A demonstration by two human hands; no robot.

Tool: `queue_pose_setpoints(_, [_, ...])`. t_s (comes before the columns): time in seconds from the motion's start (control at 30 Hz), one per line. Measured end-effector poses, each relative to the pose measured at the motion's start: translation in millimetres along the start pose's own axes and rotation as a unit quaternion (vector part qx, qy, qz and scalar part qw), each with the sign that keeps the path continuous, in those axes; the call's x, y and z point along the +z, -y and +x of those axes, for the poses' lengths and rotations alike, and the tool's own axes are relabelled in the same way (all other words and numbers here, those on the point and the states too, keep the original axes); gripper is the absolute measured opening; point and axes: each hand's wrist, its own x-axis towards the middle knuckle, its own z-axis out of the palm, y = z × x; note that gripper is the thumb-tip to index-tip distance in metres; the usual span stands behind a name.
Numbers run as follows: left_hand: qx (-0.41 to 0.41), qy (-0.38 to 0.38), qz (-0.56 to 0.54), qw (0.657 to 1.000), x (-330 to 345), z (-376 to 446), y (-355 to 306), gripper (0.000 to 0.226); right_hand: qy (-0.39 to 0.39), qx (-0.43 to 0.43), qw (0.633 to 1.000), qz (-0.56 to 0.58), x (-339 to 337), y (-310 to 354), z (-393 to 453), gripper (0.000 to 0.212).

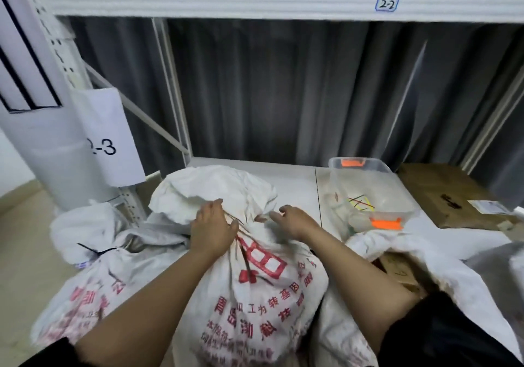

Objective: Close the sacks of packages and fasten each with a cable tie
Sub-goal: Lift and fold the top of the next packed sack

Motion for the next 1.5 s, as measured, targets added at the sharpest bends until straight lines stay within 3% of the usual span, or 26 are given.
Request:
queue_pose_setpoints(0.07, [-0.122, 0.065, -0.142, 0.980, 1, 4, 11, 0.071, 0.034, 0.013, 0.998, 0.050, 15, 14, -1, 0.063])
queue_pose_setpoints(0.17, [-0.254, 0.117, -0.416, 0.865, 2, 15, 11, 0.069, 0.051, 0.030, 0.992, 0.111, 30, 29, 7, 0.070])
queue_pose_setpoints(0.27, [-0.286, 0.154, -0.560, 0.762, -2, 25, 1, 0.052, 0.043, 0.040, 0.988, 0.140, 39, 44, 20, 0.082])
queue_pose_setpoints(0.33, [-0.260, 0.199, -0.610, 0.722, -6, 32, -8, 0.057, 0.066, 0.050, 0.969, 0.232, 43, 49, 30, 0.097])
queue_pose_setpoints(0.37, [-0.236, 0.203, -0.624, 0.716, -9, 34, -14, 0.059, 0.073, 0.055, 0.952, 0.292, 39, 51, 31, 0.086])
queue_pose_setpoints(0.43, [-0.203, 0.160, -0.631, 0.732, -13, 37, -19, 0.060, 0.061, 0.044, 0.928, 0.364, 29, 49, 34, 0.046])
queue_pose_setpoints(0.47, [-0.178, 0.133, -0.631, 0.743, -13, 40, -20, 0.060, 0.059, 0.033, 0.919, 0.389, 22, 47, 35, 0.039])
queue_pose_setpoints(0.57, [-0.112, 0.054, -0.631, 0.766, -24, 38, -25, 0.048, 0.056, 0.004, 0.906, 0.420, 3, 48, 28, 0.068])
queue_pose_setpoints(0.73, [-0.156, -0.085, -0.633, 0.753, -56, 35, -29, 0.051, 0.006, -0.009, 0.875, 0.483, -19, 49, 5, 0.084])
queue_pose_setpoints(0.8, [-0.101, -0.091, -0.601, 0.788, -72, 28, -40, 0.058, 0.002, -0.050, 0.873, 0.485, -28, 57, -9, 0.075])
queue_pose_setpoints(0.87, [-0.033, -0.073, -0.503, 0.861, -90, 27, -51, 0.069, 0.004, -0.083, 0.874, 0.479, -36, 64, -20, 0.065])
queue_pose_setpoints(0.93, [0.022, -0.053, -0.355, 0.933, -106, 26, -59, 0.075, -0.020, -0.108, 0.869, 0.482, -46, 69, -30, 0.077])
queue_pose_setpoints(0.97, [0.046, -0.051, -0.315, 0.947, -113, 26, -62, 0.074, -0.039, -0.120, 0.862, 0.490, -52, 71, -35, 0.086])
queue_pose_setpoints(1.03, [0.101, -0.052, -0.336, 0.935, -130, 19, -70, 0.062, -0.072, -0.142, 0.852, 0.499, -67, 75, -45, 0.094])
queue_pose_setpoints(1.1, [0.149, -0.044, -0.380, 0.912, -141, 9, -81, 0.052, -0.096, -0.179, 0.844, 0.497, -82, 80, -54, 0.086])
queue_pose_setpoints(1.23, [0.206, -0.045, -0.266, 0.941, -152, -4, -98, 0.047, -0.168, -0.237, 0.831, 0.474, -106, 102, -70, 0.078])
queue_pose_setpoints(1.37, [0.275, -0.018, -0.137, 0.952, -160, -22, -105, 0.029, -0.298, -0.201, 0.802, 0.477, -122, 110, -77, 0.011])
queue_pose_setpoints(1.43, [0.341, -0.079, -0.102, 0.931, -169, -33, -97, 0.025, -0.321, -0.138, 0.785, 0.512, -135, 103, -78, 0.037])
queue_pose_setpoints(1.5, [0.411, -0.194, -0.085, 0.886, -176, -36, -83, 0.020, -0.318, -0.084, 0.786, 0.524, -149, 97, -81, 0.046])
